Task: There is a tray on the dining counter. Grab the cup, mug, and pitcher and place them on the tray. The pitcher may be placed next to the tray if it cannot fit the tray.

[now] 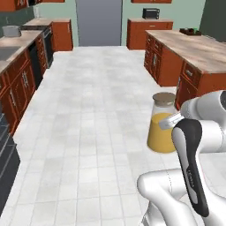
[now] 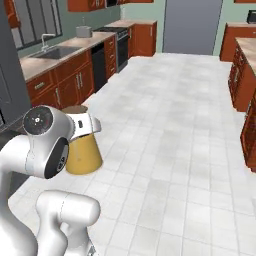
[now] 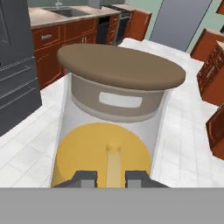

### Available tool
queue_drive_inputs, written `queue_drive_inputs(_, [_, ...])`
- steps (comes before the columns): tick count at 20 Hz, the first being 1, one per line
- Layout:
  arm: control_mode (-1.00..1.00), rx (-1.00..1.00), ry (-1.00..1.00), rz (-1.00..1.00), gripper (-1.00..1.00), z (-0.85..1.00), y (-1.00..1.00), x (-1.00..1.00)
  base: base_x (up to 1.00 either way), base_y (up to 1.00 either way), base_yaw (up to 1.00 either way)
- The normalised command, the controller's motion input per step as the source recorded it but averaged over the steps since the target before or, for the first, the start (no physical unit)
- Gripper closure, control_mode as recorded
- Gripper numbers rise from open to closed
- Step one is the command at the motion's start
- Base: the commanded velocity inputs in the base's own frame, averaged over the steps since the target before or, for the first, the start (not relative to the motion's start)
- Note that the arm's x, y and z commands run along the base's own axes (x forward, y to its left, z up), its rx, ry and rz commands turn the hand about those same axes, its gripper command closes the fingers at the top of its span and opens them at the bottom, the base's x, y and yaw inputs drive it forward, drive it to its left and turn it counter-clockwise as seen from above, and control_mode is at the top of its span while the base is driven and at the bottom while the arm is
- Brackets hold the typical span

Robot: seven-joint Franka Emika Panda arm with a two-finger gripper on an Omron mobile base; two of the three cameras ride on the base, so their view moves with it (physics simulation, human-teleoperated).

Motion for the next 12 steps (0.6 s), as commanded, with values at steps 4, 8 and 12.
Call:
queue_drive_inputs(4, [1.00, 0.00, 0.00, 0.00, 1.00, 0.00, 0.00, 0.00, -0.58, -0.17, -0.60])
queue_drive_inputs(8, [1.00, 0.00, 0.00, 0.00, 1.00, 0.00, 0.00, 0.00, -0.34, -0.40, -0.46])
queue_drive_inputs(12, [1.00, 0.00, 0.00, 0.00, 1.00, 0.00, 0.00, 0.00, 0.12, -0.69, -0.17])
